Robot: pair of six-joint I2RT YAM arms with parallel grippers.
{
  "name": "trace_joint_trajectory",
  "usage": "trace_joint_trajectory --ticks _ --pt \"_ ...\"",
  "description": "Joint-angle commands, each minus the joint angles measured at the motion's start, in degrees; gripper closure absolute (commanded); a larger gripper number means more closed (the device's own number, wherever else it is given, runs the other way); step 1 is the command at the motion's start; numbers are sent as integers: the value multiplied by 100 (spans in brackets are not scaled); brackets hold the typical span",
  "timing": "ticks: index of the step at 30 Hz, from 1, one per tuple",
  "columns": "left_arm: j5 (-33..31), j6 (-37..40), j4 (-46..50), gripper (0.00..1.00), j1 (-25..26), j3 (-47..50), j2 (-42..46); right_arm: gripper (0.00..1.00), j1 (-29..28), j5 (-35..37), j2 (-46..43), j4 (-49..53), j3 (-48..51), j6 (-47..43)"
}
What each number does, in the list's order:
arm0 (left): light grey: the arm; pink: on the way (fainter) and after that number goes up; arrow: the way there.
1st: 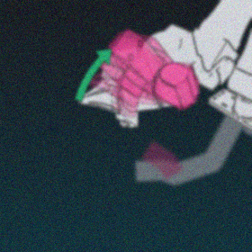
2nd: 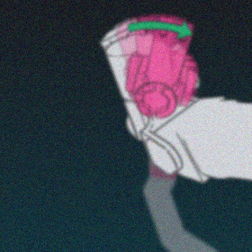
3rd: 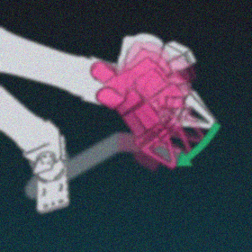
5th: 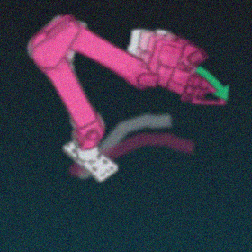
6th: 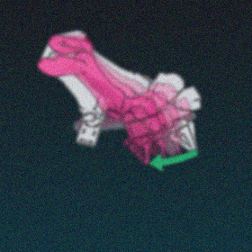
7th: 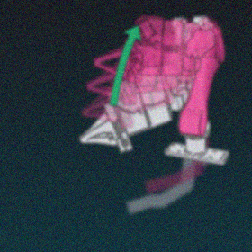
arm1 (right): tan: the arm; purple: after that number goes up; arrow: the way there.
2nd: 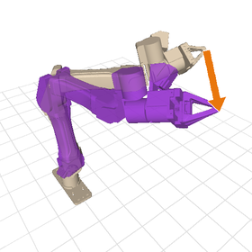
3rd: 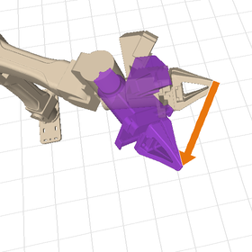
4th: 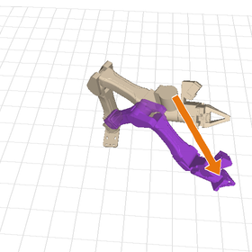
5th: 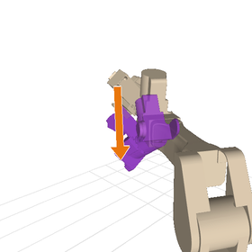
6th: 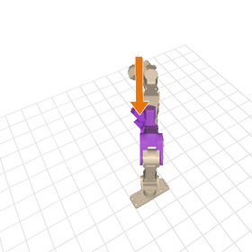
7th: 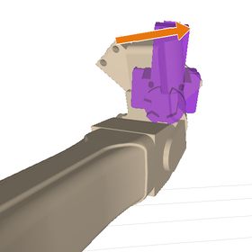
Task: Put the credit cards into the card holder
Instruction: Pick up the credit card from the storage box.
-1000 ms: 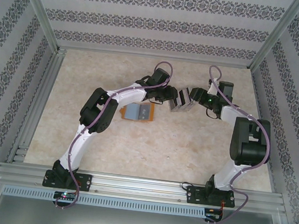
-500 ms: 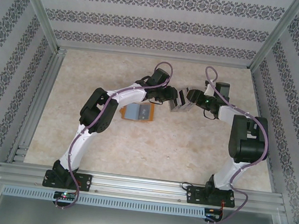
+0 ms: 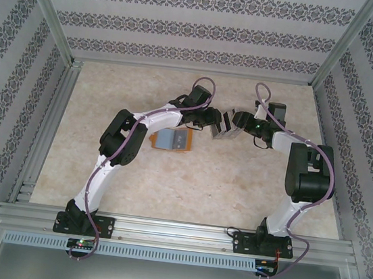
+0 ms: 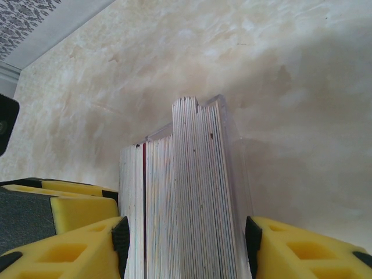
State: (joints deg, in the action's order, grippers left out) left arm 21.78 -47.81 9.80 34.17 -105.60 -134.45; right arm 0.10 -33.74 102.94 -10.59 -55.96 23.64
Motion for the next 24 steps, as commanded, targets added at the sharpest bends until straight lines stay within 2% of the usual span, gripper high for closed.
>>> trace_joint_trajectory --ticks 1,24 --pt "-25 140 133 60 63 171 42 43 -132 -217 -28 -221 -37 -105" --pt "-23 115 118 60 68 267 93 43 -141 -133 -340 -552 243 -101"
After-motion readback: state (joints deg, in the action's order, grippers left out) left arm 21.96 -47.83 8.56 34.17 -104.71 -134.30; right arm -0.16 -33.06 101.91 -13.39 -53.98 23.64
